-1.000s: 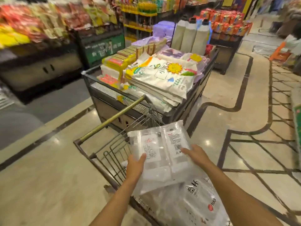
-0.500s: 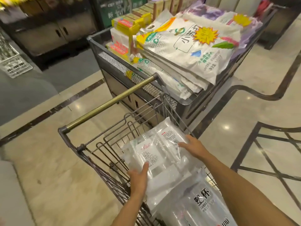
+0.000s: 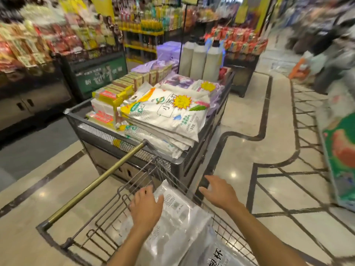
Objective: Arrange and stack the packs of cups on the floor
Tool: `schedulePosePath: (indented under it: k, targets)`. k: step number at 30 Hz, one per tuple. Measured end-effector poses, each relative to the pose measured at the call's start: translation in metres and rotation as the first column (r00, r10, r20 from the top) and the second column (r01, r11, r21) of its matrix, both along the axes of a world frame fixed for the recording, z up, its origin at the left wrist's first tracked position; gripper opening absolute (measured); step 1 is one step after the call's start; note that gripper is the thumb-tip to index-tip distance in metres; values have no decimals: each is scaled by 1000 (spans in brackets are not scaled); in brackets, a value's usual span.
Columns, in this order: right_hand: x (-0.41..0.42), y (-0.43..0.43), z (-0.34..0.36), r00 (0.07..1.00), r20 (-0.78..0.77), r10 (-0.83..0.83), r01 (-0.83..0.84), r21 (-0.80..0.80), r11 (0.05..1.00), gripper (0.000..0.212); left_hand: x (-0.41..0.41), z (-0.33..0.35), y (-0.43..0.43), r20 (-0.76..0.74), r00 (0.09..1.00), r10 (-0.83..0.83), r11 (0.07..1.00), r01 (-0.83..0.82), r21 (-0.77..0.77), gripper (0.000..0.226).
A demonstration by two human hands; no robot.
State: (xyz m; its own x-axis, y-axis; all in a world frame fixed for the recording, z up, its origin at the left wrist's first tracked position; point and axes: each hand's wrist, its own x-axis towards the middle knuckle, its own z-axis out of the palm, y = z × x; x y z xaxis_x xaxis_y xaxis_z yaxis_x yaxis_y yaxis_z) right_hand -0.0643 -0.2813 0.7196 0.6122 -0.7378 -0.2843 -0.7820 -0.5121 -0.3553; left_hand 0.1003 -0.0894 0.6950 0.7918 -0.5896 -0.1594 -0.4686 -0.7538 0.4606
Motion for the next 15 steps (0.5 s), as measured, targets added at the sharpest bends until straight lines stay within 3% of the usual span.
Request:
schedulePosePath:
  k: [3,7,15]
  targets:
    - [-34,6,49,989,59,-136,140,-68,988,67,-3,42,-35,146,965,-216,973,224,-45,52]
    - [-106,38,102,921,137,-366,386,-176,906,69,-40,101,-69,344,816,-465,858,511,-52,53]
    - [-279,179,127,611,266,-745,792,-212,573,64,-194,133,-51,473,466,-748,469,875,-121,44]
